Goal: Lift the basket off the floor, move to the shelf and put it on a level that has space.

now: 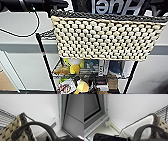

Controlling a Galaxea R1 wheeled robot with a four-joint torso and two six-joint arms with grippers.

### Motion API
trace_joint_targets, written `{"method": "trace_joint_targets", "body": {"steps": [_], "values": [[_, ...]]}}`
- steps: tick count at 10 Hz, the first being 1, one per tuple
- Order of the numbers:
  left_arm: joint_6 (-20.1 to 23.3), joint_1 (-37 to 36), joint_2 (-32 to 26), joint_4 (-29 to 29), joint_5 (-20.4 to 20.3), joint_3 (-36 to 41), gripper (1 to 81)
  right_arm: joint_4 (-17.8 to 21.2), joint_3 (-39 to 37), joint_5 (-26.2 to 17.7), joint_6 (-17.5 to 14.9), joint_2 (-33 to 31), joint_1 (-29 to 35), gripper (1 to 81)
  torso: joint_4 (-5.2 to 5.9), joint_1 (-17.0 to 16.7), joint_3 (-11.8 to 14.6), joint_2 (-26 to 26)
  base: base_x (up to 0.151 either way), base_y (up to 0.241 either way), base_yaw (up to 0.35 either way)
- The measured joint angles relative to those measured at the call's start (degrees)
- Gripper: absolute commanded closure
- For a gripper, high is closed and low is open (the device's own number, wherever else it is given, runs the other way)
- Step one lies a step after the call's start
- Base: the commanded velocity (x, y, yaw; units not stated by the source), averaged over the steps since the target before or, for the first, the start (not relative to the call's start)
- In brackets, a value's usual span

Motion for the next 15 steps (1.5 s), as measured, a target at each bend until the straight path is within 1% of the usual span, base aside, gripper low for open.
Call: {"method": "trace_joint_targets", "body": {"steps": [2, 4, 6, 7, 9, 11, 15], "values": [[0.02, -0.01, 2.3, -0.02, 0.9, -4.4, 81.1, 0.26, -4.52, -1.11, -0.09, 1.85, 0.61, 81.1, 0.0, 0.0, 0.0, 0.0, 0.0, 0.0, 0.0], [0.04, 0.13, 4.88, 0.04, 2.86, -8.95, 81.1, 0.11, -8.94, -2.23, -0.39, 4.22, 0.59, 81.1, 0.0, 0.02, 0.0, 0.02, 0.0, 0.0, 0.0], [0.24, 0.3, 6.63, 0.17, 4.29, -13.67, 81.1, 0.13, -13.75, -3.45, -0.54, 8.61, 0.44, 81.1, 0.0, 0.02, 0.0, 0.02, 0.0, 0.0, 0.0], [0.28, 0.3, 7.81, 0.59, 4.35, -15.96, 81.1, 0.05, -16.7, -4.69, -0.96, 10.62, 0.26, 81.1, 0.0, 0.02, -0.02, 0.02, 0.0, 0.0, 0.0], [0.3, 0.33, 11.18, 1.5, 5.68, -20.44, 81.1, -0.06, -22.82, -6.14, -2.4, 14.03, 0.11, 81.1, 0.0, 0.02, -0.02, 0.05, 0.0, 0.0, 0.0], [0.33, 0.52, 14.43, 3.45, 7.66, -25.21, 81.1, -0.22, -27.84, -6.86, -4.45, 16.9, -1.67, 81.1, 0.0, 0.02, -0.02, 0.05, 0.0, 0.0, 0.0], [0.48, 1.27, 20.16, 7.61, 11.33, -35.22, 81.1, -0.44, -36.36, -8.08, -8.13, 22.82, -4.66, 81.1, 0.0, 0.07, -0.07, 0.09, 0.0, 0.0, 0.0]]}}
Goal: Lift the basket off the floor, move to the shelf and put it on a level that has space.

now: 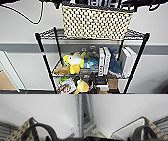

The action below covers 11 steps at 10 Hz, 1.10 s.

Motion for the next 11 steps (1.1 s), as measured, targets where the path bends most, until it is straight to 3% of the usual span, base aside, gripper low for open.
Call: {"method": "trace_joint_targets", "body": {"steps": [3, 11], "values": [[0.05, 0.02, 4.89, 4.34, 2.76, -6.01, 81.1, 0.02, -7.3, -0.71, -3.64, 3.04, -0.3, 81.1, 0.0, 0.0, -0.02, 0.05, 0.0, 0.0, 0.0], [2.8, 5.64, 10.92, 6.55, 4.06, -18.66, 81.1, 0.52, -18.41, 1.46, -7.06, 7.91, -5.07, 81.1, 0.0, 0.02, -0.02, 0.07, 0.0, 0.0, 0.0]]}}
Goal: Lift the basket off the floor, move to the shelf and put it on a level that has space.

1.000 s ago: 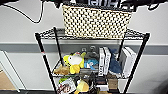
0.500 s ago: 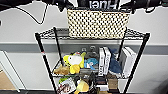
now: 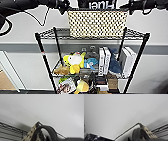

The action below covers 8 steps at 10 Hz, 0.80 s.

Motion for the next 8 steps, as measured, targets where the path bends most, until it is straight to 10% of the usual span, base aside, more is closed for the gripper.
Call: {"method": "trace_joint_targets", "body": {"steps": [7, 8], "values": [[2.79, 2.21, 2.28, 0.44, -2.96, -4.49, 81.1, 0.22, -4.27, 4.05, -1.94, 1.93, -3.02, 81.1, 0.0, -0.02, 0.0, 0.0, 0.0, 0.0, 0.0], [3.36, 2.18, 2.17, 0.74, -2.95, -4.3, 1.0, 0.22, -4.06, 4.06, -1.94, 1.77, -3.0, 81.1, 0.0, -0.02, 0.0, 0.0, 0.0, 0.0, 0.0]]}}
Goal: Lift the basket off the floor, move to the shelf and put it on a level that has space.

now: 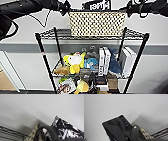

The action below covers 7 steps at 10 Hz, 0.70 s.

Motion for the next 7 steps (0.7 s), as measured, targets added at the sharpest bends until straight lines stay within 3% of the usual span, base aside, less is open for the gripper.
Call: {"method": "trace_joint_targets", "body": {"steps": [1, 2, 3, 4, 7], "values": [[0.55, 0.35, -0.33, 0.77, 1.82, 0.37, 1.0, 0.0, 0.28, -0.06, 0.0, -0.3, 0.0, 1.0, 0.0, 0.0, 0.0, 0.0, 0.0, 0.0, 0.0], [0.46, 0.99, -1.32, 0.93, 1.68, 0.77, 1.0, -1.02, 0.45, -1.44, -0.71, -0.96, -0.96, 1.0, 0.0, 0.0, 0.0, 0.0, 0.0, 0.0, 0.0], [0.52, 0.79, -1.67, 0.94, 1.73, 1.02, 81.1, -0.77, 0.48, -0.83, -0.55, -1.55, -1.49, 1.0, 0.0, 0.02, 0.0, 0.0, 0.0, 0.0, 0.0], [-0.24, 0.3, -1.4, 0.68, -0.48, 1.66, 81.1, -0.78, 1.08, -1.11, -0.57, -1.51, -1.13, 1.0, 0.0, 0.0, 0.0, 0.0, 0.0, 0.0, 0.0], [-0.22, -0.5, -3.0, 0.63, 0.55, 4.24, 81.1, -0.78, 4.72, -1.16, -0.55, -4.3, -0.61, 1.0, 0.0, 0.02, 0.0, 0.0, 0.0, 0.0, 0.0]]}}
